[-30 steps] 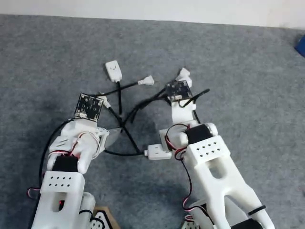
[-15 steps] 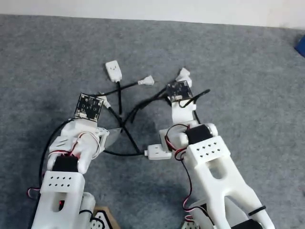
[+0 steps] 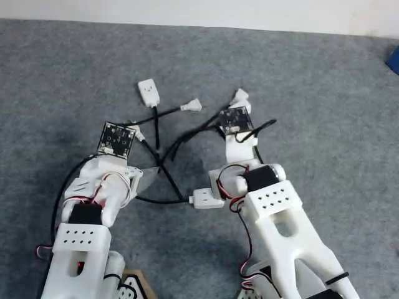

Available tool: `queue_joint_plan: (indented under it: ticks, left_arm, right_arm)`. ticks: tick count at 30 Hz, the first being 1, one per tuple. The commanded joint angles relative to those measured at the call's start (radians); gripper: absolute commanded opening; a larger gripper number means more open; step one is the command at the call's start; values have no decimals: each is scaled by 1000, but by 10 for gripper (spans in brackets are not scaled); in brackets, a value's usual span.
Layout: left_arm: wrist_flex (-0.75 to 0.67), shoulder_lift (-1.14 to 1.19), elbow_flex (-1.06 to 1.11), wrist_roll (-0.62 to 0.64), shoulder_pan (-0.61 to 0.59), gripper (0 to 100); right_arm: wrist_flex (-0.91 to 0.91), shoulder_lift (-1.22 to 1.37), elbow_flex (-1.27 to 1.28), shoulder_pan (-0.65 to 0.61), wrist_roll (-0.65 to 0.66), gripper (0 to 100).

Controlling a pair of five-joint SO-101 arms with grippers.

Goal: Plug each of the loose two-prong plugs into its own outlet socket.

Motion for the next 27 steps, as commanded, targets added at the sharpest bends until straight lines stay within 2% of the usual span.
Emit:
queue_joint_plan:
  ticks: [1, 4, 13, 19, 27]
  left_arm:
    - [-35, 4, -4, 5, -10, 364]
    - [-35, 4, -4, 5, -10, 364]
    - [-35, 4, -2, 5, -12, 364]
    - [-35, 4, -2, 5, -12, 364]
    - [-35, 4, -2, 5, -12, 364]
  right_arm:
    - [-13, 8, 2, -59, -41, 5]
    - [-13, 22, -4, -105, -43, 5]
    - [54, 280, -130, -116, -40, 5]
    - [51, 248, -114, -120, -3, 5]
    - [-99, 142, 101, -124, 91, 5]
